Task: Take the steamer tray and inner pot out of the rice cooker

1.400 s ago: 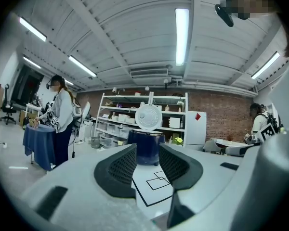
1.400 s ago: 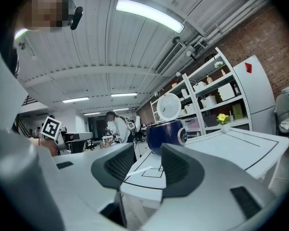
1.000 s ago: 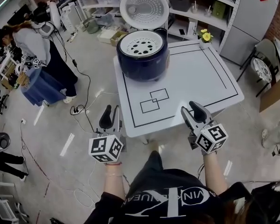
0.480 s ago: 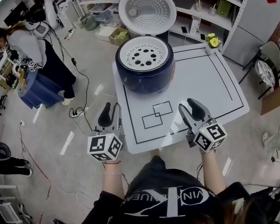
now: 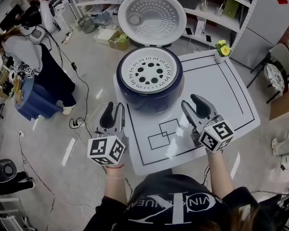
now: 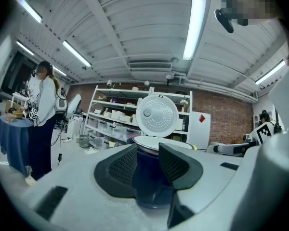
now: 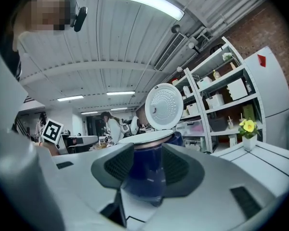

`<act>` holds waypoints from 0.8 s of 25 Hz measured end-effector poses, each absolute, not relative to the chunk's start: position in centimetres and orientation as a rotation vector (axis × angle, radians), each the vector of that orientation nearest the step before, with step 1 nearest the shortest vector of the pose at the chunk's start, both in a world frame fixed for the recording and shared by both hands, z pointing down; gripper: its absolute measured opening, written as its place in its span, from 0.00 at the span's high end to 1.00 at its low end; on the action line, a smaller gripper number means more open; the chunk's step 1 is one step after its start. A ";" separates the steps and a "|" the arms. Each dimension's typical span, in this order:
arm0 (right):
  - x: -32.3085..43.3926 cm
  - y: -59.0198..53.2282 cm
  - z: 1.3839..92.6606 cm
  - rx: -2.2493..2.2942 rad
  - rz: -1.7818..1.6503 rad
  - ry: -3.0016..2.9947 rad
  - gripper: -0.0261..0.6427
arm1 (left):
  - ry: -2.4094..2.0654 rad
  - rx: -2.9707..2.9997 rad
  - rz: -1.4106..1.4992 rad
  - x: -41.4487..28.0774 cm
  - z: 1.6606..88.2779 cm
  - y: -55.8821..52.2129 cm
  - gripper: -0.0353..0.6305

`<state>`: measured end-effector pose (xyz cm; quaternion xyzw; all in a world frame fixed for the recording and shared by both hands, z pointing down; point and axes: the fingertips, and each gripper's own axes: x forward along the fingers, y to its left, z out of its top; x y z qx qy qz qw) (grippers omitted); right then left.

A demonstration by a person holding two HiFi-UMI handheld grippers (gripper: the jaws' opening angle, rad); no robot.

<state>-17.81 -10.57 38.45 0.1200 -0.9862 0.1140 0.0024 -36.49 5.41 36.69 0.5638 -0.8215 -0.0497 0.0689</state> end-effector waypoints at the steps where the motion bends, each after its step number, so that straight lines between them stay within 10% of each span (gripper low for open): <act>1: -18.7 -11.2 38.2 0.371 0.347 -3.091 0.72 | -2.469 1.704 -0.147 -37.1 36.6 4.7 0.78; 20: -34.5 -23.1 39.0 0.235 -0.283 -2.453 0.70 | -2.480 1.731 -0.055 -42.3 34.9 -3.4 0.75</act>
